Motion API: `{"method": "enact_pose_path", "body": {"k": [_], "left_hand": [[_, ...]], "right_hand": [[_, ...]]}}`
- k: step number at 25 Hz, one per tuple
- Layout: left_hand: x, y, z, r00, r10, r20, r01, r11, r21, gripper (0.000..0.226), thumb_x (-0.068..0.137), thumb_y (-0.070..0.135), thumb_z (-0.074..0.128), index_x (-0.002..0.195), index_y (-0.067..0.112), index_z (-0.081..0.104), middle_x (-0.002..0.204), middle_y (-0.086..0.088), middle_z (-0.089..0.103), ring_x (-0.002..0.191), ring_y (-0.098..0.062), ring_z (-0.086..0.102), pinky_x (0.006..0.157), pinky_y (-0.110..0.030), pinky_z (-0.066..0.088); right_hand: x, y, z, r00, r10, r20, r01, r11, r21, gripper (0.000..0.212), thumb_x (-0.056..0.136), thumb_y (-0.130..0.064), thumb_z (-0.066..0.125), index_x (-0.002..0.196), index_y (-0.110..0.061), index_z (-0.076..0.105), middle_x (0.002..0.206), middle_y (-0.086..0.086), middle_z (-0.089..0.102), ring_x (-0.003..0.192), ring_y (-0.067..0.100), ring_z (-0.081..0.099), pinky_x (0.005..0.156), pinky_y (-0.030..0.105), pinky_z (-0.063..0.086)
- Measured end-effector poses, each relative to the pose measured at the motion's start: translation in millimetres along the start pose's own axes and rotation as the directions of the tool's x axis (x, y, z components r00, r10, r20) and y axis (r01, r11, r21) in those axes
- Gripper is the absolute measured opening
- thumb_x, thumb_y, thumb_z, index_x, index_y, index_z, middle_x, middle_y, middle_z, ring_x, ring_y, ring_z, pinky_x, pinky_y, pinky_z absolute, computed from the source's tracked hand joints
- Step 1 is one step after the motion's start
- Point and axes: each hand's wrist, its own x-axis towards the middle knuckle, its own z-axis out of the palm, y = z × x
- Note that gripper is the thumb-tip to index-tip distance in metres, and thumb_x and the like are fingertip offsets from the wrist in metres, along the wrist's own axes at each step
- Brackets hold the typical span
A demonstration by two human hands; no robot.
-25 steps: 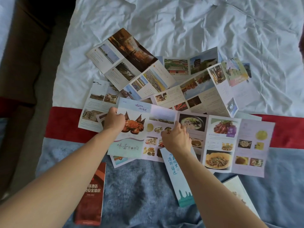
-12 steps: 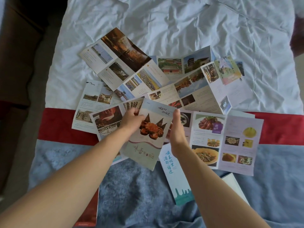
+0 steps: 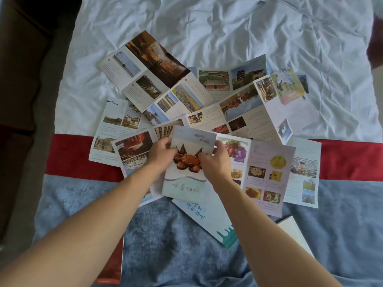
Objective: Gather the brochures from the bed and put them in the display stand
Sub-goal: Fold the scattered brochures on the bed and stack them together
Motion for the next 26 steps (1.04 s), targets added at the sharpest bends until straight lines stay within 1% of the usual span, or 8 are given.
{"method": "enact_pose_path", "body": {"k": [2, 6, 10, 12, 15, 19, 24, 26], "left_hand": [[0.2, 1.9, -5.6, 0.989, 0.069, -0.134, -0.052, 0.99, 0.131, 0.015, 0.09, 0.011, 0.056, 0.089, 0.023, 0.064, 0.086, 0.008, 0.068, 0.074, -0.013, 0.066, 0.053, -0.025, 0.044], [6.9, 10.1, -32.0, 0.902, 0.151, -0.403, -0.064, 0.973, 0.221, 0.014, 0.095, 0.009, 0.048, 0.093, 0.02, 0.058, 0.094, 0.003, 0.063, 0.082, -0.02, 0.059, 0.055, -0.026, 0.036], [11.2, 14.5, -50.6, 0.855, 0.164, -0.491, -0.08, 0.979, 0.186, 0.02, 0.096, 0.007, 0.051, 0.1, 0.024, 0.06, 0.1, 0.004, 0.063, 0.087, -0.017, 0.058, 0.057, -0.02, 0.036], [10.1, 14.9, -49.1, 0.878, 0.121, -0.463, -0.063, 0.988, 0.139, 0.019, 0.095, 0.007, 0.052, 0.099, 0.024, 0.059, 0.096, 0.007, 0.062, 0.08, -0.01, 0.058, 0.053, -0.015, 0.035], [5.5, 11.8, -43.6, 0.905, 0.075, -0.42, -0.032, 0.993, 0.11, 0.018, 0.094, 0.006, 0.054, 0.1, 0.023, 0.057, 0.087, 0.014, 0.057, 0.07, 0.002, 0.053, 0.044, -0.008, 0.035], [4.7, 9.8, -42.5, 0.907, 0.03, -0.42, -0.002, 0.998, 0.067, 0.02, 0.093, 0.002, 0.052, 0.102, 0.02, 0.057, 0.09, 0.007, 0.058, 0.073, -0.002, 0.052, 0.053, -0.016, 0.035], [8.3, 8.3, -43.8, 0.906, 0.005, -0.423, 0.011, 0.999, 0.035, 0.02, 0.094, 0.002, 0.051, 0.103, 0.019, 0.058, 0.088, 0.009, 0.058, 0.074, -0.003, 0.053, 0.055, -0.02, 0.037], [8.5, 6.9, -43.4, 0.91, 0.007, -0.416, 0.009, 0.999, 0.035, 0.02, 0.094, 0.003, 0.052, 0.103, 0.019, 0.058, 0.088, 0.009, 0.058, 0.075, -0.003, 0.054, 0.055, -0.019, 0.037]], "right_hand": [[1.2, 9.5, -0.5, 1.0, -0.011, -0.016, 0.009, 0.993, -0.119, 0.067, 0.085, -0.016, 0.067, 0.145, -0.024, 0.04, 0.125, -0.003, 0.058, 0.105, 0.018, 0.063, 0.081, 0.045, 0.061], [0.0, 28.3, -0.7, 0.987, -0.041, 0.156, 0.117, 0.849, -0.515, 0.083, 0.083, -0.024, 0.072, 0.153, -0.021, 0.027, 0.142, 0.006, 0.043, 0.125, 0.03, 0.05, 0.093, 0.044, 0.054], [-5.4, 34.5, 4.8, 0.971, -0.035, 0.237, 0.209, 0.606, -0.767, 0.055, 0.086, -0.024, 0.065, 0.138, -0.018, 0.047, 0.135, 0.005, 0.049, 0.113, 0.028, 0.054, 0.086, 0.041, 0.053], [-9.2, 32.4, 9.1, 0.96, -0.051, 0.275, 0.254, 0.57, -0.781, 0.044, 0.088, -0.024, 0.062, 0.131, -0.018, 0.054, 0.122, 0.004, 0.056, 0.104, 0.026, 0.057, 0.084, 0.038, 0.05], [-16.4, 33.6, 17.2, 0.928, -0.065, 0.367, 0.341, 0.546, -0.765, 0.044, 0.089, -0.021, 0.061, 0.133, -0.021, 0.056, 0.121, 0.003, 0.06, 0.104, 0.025, 0.058, 0.087, 0.037, 0.047], [-21.1, 38.8, 22.4, 0.902, -0.027, 0.43, 0.385, 0.499, -0.776, 0.036, 0.089, -0.02, 0.059, 0.125, -0.025, 0.064, 0.12, 0.003, 0.065, 0.1, 0.024, 0.062, 0.085, 0.035, 0.05], [-22.8, 46.0, 24.1, 0.868, 0.049, 0.494, 0.393, 0.541, -0.744, 0.038, 0.091, -0.022, 0.061, 0.126, -0.035, 0.064, 0.118, -0.002, 0.068, 0.09, 0.02, 0.064, 0.076, 0.032, 0.054], [-23.8, 46.0, 25.1, 0.885, -0.017, 0.466, 0.39, 0.575, -0.719, 0.034, 0.092, -0.023, 0.059, 0.124, -0.032, 0.065, 0.119, -0.004, 0.068, 0.092, 0.018, 0.065, 0.079, 0.035, 0.058]]}}
